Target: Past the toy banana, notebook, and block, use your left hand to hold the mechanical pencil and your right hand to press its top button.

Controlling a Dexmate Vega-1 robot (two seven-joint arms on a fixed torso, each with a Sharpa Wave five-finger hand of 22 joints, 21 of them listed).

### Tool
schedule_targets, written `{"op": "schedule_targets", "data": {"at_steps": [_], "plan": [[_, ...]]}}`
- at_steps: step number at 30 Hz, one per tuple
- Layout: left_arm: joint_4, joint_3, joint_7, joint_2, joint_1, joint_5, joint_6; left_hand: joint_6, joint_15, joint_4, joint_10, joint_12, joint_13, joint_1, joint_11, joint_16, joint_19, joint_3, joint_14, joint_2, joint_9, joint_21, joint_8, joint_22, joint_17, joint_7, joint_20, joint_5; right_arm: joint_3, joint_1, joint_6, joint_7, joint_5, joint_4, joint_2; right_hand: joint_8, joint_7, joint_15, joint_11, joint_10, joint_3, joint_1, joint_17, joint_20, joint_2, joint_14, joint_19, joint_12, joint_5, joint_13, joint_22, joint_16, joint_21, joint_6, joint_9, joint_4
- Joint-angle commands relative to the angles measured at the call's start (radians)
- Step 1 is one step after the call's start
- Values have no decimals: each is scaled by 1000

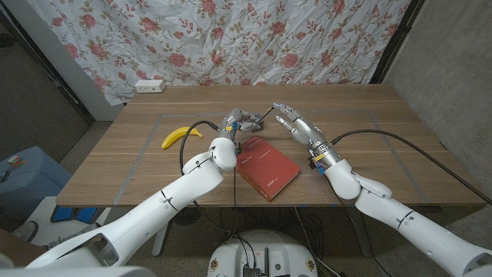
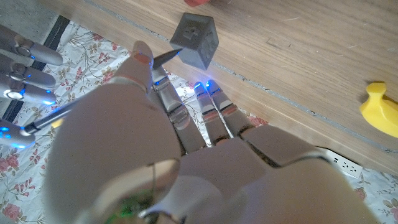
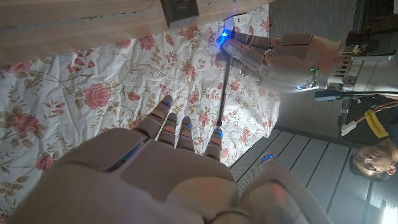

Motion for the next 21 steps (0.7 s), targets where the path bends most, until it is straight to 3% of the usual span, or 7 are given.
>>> {"op": "schedule_targets", "data": {"at_steps": [1, 21], "plan": [[1, 4, -4, -1, -3, 4, -7, 0, -167, 2, 25, 6, 1, 5, -17, -3, -7, -1, 9, 7, 4, -1, 4, 4, 1, 5, -48, 7, -3, -10, -32, -6, -8, -17, -2, 6, 0, 4, 2, 10, 3, 3, -1, -3, 25, 6, 5, 6, 10, 1, 3, 8, 4, 6, 2, 6], [1, -1, -1, -1, 1, 4, -8, 0, -167, 2, 28, 7, 1, 6, -17, -3, -7, -2, 10, 8, 4, -1, 4, 4, 1, 7, -48, 7, -26, -11, -78, 14, -19, -43, -8, 6, 1, 3, 2, 10, 5, 1, 0, -3, 25, 10, 8, 5, 12, 1, 3, 10, 4, 13, 1, 11]]}}
